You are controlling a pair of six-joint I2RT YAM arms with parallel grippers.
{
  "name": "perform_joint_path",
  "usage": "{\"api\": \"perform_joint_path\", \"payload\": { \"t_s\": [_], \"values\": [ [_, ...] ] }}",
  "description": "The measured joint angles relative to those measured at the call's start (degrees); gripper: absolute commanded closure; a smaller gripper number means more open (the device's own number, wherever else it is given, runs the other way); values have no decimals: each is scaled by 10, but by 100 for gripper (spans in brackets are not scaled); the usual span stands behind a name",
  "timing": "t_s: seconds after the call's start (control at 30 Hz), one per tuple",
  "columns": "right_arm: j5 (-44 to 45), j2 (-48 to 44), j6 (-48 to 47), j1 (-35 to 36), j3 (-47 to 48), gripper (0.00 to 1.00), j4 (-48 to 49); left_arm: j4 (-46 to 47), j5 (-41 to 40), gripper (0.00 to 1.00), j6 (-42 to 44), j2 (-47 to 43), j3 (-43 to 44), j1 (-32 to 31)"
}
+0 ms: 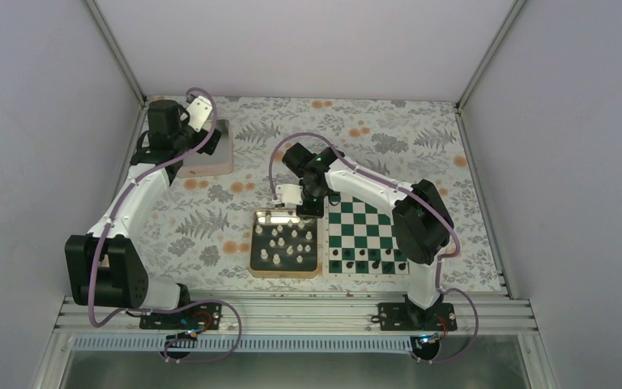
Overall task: Set up the chess pieces on the board
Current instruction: Pick up the chess piece from the storage box.
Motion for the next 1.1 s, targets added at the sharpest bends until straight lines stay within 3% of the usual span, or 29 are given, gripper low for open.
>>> {"api": "perform_joint_path", "payload": {
  "t_s": [1.1],
  "values": [
    [20, 44, 3, 30, -9, 70, 31, 0, 1, 0, 2, 0, -4, 0]
  ]
}}
